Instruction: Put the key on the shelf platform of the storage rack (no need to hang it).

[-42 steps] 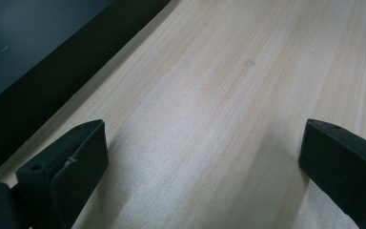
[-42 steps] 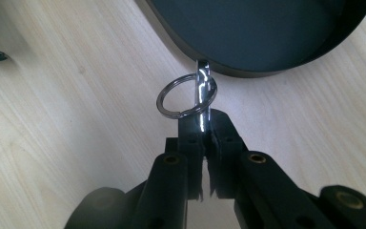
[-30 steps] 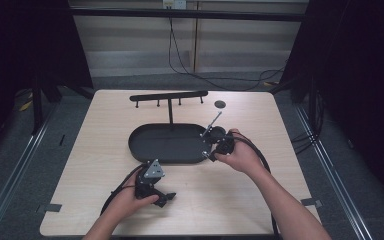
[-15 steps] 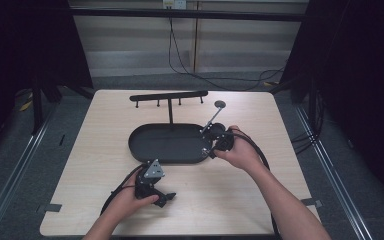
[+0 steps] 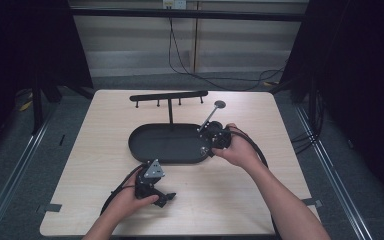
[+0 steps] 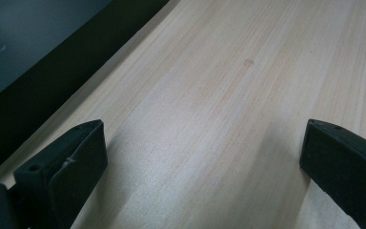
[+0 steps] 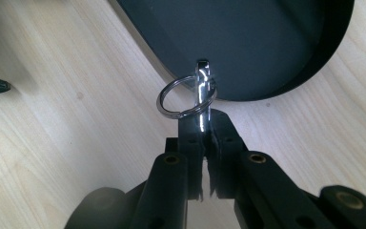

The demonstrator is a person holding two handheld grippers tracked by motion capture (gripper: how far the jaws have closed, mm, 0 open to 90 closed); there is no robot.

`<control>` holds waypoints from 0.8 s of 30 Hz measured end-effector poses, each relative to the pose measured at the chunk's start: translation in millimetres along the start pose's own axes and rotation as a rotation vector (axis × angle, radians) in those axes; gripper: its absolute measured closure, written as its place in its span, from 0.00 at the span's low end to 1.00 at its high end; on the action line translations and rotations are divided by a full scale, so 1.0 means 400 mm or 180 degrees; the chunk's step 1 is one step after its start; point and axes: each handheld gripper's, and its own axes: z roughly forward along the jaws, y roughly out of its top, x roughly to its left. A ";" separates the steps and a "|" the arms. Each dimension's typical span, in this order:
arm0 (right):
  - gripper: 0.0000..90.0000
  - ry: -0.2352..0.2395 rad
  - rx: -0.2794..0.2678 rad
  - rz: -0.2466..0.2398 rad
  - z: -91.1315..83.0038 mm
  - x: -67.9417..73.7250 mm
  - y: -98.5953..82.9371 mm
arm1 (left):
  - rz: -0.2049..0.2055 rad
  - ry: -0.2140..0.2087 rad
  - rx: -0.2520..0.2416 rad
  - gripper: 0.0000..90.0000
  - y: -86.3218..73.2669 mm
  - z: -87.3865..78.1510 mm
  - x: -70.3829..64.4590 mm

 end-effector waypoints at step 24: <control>0.95 -0.0030 -0.0018 0.0041 -0.008 -0.007 0.043 | -0.0001 0.0001 0.0002 0.02 0.000 0.000 0.000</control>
